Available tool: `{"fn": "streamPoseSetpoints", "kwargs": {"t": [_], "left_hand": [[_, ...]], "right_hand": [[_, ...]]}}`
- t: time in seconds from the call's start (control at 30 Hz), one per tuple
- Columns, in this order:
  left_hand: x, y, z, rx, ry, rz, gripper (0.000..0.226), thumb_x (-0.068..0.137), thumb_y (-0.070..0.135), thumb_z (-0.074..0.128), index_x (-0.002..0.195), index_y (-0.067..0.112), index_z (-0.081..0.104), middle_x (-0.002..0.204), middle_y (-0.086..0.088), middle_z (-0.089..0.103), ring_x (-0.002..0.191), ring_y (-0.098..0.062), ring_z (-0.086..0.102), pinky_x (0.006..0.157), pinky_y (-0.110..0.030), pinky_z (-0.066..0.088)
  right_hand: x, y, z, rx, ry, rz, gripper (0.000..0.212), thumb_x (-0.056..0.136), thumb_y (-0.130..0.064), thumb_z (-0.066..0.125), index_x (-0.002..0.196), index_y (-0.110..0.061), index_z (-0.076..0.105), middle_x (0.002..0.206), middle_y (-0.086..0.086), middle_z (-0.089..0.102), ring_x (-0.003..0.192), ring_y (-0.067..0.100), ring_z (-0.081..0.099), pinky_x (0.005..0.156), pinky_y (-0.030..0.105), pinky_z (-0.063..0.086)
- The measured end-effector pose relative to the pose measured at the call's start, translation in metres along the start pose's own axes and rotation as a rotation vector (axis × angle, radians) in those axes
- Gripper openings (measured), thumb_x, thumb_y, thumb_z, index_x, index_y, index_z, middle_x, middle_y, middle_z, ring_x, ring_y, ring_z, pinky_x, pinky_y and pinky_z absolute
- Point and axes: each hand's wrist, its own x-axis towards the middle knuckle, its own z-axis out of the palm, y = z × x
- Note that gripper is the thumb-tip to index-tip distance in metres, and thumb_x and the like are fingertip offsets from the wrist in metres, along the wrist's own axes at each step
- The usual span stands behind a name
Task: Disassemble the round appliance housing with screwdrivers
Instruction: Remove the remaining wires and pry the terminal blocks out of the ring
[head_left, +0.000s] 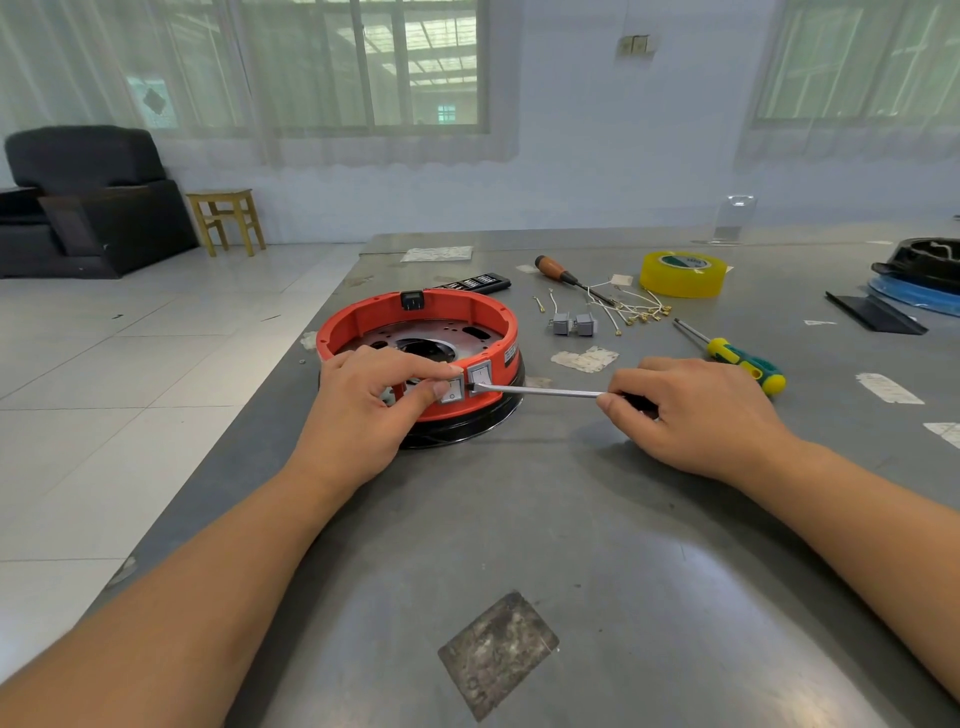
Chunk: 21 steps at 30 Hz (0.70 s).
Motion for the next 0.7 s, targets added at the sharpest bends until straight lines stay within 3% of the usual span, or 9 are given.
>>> {"fn": "streamPoseSetpoints", "kwargs": {"t": [0.5,0.7], "left_hand": [[0.0019,-0.003,0.0032,0.043,0.029,-0.054,0.019,0.097,0.025,0.076,0.112,0.034,0.081,0.107,0.015,0.075,0.112,-0.018,0.063,0.107,-0.06,0.042],[0.0037,0.003,0.0007,0.066,-0.02,-0.076,0.018,0.099,0.027,0.073,0.108,0.041,0.076,0.104,0.02,0.07,0.106,-0.017,0.059,0.107,-0.06,0.039]], "right_hand": [[0.0013,-0.0043,0.0016,-0.087,0.001,-0.077,0.052,0.097,-0.066,0.018,0.095,-0.038,0.062,0.078,-0.012,0.063,0.069,0.011,0.058,0.047,0.022,0.028],[0.0018,-0.0028,0.0051,-0.046,-0.004,-0.108,0.056,0.097,-0.068,0.014,0.096,-0.037,0.06,0.079,-0.011,0.062,0.069,0.011,0.057,0.048,0.024,0.035]]}}
